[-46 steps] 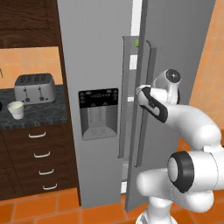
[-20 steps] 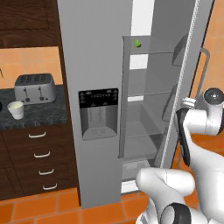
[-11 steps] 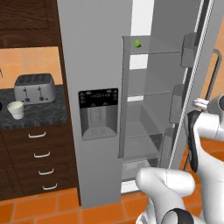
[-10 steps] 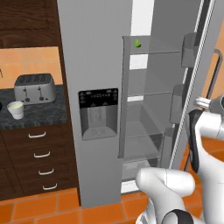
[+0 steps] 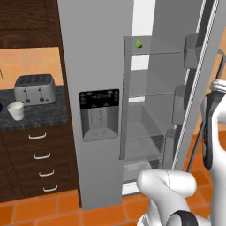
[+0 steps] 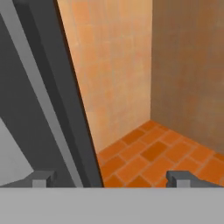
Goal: Grab a lemon wedge from the fridge and one ice cube from the ice bowl, and put them in the glass of lemonade.
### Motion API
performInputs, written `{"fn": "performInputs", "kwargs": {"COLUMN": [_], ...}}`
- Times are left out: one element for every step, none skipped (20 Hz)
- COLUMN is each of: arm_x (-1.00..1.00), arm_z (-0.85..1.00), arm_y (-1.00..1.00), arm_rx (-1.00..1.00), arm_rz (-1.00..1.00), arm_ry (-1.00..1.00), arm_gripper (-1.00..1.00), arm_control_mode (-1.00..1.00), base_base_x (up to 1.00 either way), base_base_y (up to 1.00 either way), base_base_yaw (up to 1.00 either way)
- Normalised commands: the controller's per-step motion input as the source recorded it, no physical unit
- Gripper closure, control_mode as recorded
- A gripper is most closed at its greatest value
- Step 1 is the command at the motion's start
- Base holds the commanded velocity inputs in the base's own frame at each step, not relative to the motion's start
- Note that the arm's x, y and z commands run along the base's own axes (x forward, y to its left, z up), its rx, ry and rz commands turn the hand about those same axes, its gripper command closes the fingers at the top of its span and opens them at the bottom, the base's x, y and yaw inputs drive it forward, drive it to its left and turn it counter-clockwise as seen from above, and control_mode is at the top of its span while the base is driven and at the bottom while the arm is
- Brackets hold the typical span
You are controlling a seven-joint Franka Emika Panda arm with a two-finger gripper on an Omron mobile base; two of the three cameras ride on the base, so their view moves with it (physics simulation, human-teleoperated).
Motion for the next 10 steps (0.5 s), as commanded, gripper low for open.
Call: {"fn": "performInputs", "kwargs": {"arm_x": [-0.79,-0.69,-0.66,-0.40,-0.46,-0.53,-0.61,-0.69,-0.60,-0.45], "arm_z": [0.69,0.41,0.00,0.00,0.00,0.07,0.42,0.62,0.66,0.60], "arm_y": [0.00,0.05,0.13,0.43,0.54,0.86,1.00,1.00,1.00,1.00], "arm_rx": [0.00,0.00,0.00,0.00,0.00,0.00,-0.02,-0.09,-0.13,-0.17], "arm_rz": [0.01,0.00,0.00,0.00,0.00,0.00,0.00,0.00,0.00,0.00], "arm_ry": [0.01,0.00,-0.06,-0.15,-0.17,-0.04,0.00,0.04,0.07,0.06], "arm_gripper": [-1.00,-1.00,-1.00,-1.00,-1.00,-1.00,-1.00,-1.00,-1.00,-1.00], "arm_control_mode": [-1.00,-1.00,-1.00,-1.00,-1.00,-1.00,-1.00,-1.00,-1.00,-1.00], "base_base_x": [0.00,0.00,0.00,0.00,0.00,0.00,0.00,0.00,0.00,0.00], "base_base_y": [0.00,0.00,0.00,0.00,0.00,0.00,0.00,0.00,0.00,0.00], "base_base_yaw": [0.00,0.00,0.00,0.00,0.00,0.00,0.00,0.00,0.00,0.00]}}
